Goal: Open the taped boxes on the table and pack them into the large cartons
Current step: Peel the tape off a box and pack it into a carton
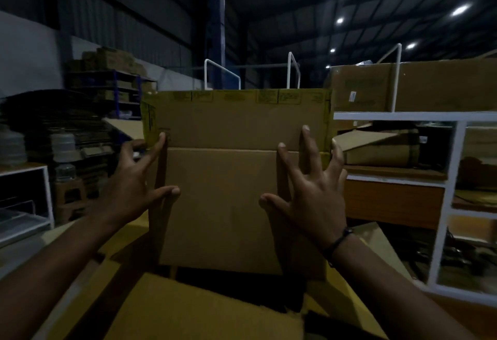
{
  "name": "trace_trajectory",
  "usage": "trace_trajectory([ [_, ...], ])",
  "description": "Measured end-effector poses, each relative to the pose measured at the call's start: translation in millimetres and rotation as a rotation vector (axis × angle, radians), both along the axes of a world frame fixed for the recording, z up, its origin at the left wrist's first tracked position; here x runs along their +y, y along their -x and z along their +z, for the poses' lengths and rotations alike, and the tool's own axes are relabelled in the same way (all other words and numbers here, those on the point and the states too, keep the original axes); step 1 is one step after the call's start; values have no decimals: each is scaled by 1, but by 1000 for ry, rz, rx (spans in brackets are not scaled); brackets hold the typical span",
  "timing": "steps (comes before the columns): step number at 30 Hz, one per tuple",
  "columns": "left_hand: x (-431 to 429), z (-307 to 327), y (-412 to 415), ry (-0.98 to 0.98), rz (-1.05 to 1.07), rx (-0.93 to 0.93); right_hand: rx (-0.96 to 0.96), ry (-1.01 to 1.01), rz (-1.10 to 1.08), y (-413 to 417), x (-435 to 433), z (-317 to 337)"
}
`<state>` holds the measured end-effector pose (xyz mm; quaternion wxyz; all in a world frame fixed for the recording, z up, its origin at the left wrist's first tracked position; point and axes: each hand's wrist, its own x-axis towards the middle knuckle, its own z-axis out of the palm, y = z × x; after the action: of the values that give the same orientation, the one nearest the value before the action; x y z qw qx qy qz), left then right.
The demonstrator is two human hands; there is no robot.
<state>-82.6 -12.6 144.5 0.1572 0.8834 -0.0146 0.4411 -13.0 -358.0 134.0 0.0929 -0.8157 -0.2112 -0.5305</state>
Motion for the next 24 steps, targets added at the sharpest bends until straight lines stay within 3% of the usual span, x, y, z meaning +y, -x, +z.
trace_trajectory([
  [8, 96, -24, -10, 58, -164, 1, -10, 16, -121, 31, 84, -6],
  [13, 108, -60, -15, 99, -191, 40, 38, -4, -116, 34, 101, -36],
  [18, 103, -110, -19, 212, -323, 40, 45, -154, -37, 33, 94, -83],
  [21, 92, -139, -19, 292, -333, 108, 167, -344, -27, 36, 86, -106],
  [24, 87, -152, -15, 398, -296, 69, 256, -383, -58, 45, 80, -117],
])
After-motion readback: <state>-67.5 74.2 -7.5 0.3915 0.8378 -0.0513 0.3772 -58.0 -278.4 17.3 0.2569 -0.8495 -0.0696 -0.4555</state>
